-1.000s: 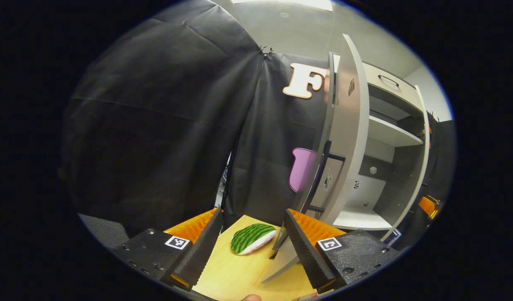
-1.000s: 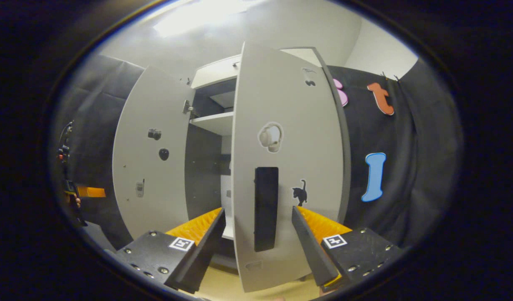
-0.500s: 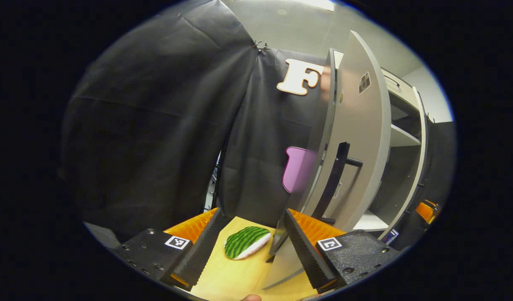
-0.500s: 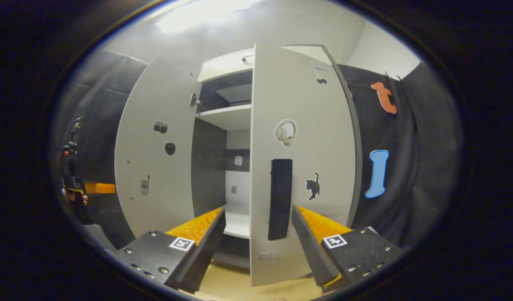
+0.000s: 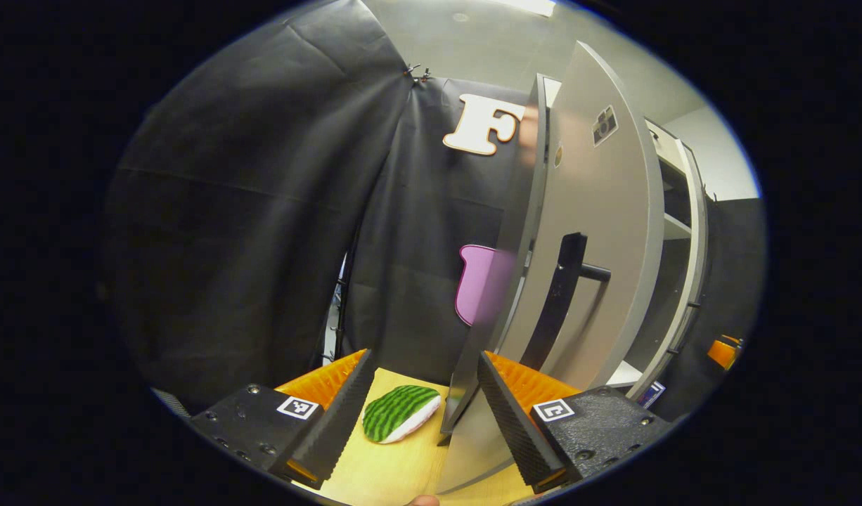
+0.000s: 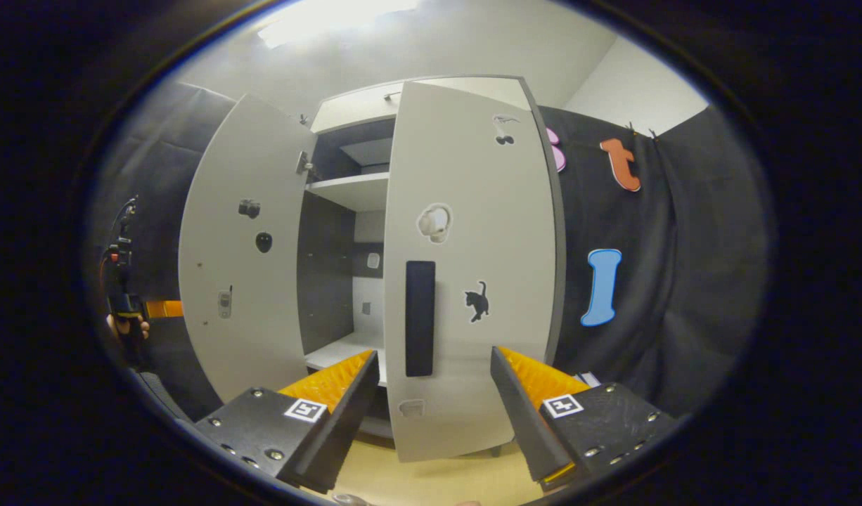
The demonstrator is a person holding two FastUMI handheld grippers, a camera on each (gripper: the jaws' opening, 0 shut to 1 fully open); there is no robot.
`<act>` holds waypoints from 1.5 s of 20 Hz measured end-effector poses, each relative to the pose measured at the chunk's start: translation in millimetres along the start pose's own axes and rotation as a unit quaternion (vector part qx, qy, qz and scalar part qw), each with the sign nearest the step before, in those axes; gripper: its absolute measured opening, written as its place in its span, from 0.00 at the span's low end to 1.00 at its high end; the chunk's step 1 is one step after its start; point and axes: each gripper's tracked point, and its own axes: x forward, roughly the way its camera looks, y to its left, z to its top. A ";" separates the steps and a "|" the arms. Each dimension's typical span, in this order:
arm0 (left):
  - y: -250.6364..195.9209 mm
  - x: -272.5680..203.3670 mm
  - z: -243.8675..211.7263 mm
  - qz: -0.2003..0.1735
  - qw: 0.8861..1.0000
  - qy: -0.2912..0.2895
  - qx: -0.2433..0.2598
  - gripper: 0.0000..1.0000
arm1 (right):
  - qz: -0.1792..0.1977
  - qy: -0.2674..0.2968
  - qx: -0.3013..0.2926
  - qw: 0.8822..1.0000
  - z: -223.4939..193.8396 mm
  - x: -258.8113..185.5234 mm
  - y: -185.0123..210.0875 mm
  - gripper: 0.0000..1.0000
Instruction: Grasp the bottle in the cabinet with the left hand and place it on the coaster, then close the right door with the right hand and the left door with the left hand.
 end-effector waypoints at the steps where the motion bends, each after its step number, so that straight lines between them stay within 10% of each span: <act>1: -0.8 0.8 0.3 -0.002 1.000 0.001 0.004 0.95 | -0.008 0.000 -0.001 1.000 -2.4 -0.3 -3.1 0.96; 9: -5.4 2.6 4.1 -0.003 0.999 -0.005 0.051 0.95 | 0.000 0.019 0.000 1.000 -20.6 -1.4 -3.1 0.96; 30: -39.5 -13.1 -10.5 0.046 0.998 -0.030 -0.038 1.00 | 0.034 0.030 0.007 0.999 -27.2 -4.4 -89.1 0.96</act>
